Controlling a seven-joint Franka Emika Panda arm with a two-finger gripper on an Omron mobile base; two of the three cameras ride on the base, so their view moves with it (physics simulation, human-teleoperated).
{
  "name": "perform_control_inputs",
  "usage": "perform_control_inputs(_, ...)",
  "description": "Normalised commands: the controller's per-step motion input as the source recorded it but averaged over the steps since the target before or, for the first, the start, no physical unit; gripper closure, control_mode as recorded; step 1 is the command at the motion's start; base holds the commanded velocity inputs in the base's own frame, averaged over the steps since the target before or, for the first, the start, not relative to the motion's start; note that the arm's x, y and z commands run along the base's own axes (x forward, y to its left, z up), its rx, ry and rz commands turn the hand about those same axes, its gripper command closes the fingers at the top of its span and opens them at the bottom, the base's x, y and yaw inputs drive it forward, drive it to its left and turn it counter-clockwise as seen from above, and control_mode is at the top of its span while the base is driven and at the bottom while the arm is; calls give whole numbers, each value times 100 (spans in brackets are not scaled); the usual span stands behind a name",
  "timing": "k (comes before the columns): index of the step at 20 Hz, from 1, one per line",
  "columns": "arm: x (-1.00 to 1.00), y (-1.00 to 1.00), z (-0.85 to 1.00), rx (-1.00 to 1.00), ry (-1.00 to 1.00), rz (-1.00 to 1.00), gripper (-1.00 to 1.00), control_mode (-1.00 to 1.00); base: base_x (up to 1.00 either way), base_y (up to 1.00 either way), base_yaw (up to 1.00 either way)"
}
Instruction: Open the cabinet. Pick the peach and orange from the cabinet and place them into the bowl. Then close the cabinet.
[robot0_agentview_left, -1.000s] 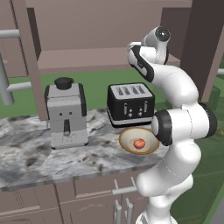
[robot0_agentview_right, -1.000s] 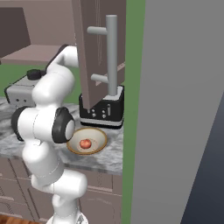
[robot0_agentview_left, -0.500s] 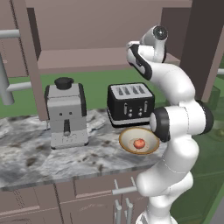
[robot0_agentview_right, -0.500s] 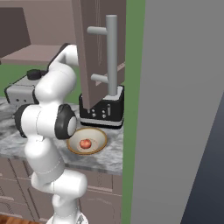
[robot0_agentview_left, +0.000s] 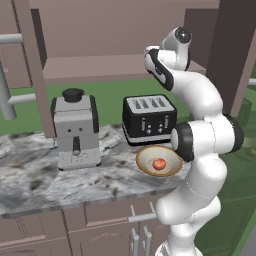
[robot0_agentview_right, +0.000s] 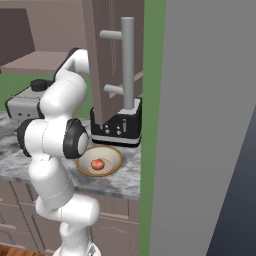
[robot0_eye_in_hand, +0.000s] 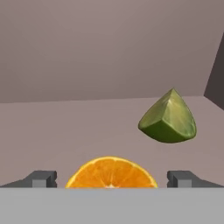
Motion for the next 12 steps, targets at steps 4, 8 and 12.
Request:
perform_control_inputs(4,-25,0,11,0,-6,0,-100,-100,0,0,0)
perform_control_inputs(8,-5,0,0,0,0,0,-100,-100,0,0,0)
perform_control_inputs(12,0,3,-9,0,1,0,-100,-100,0,0,0)
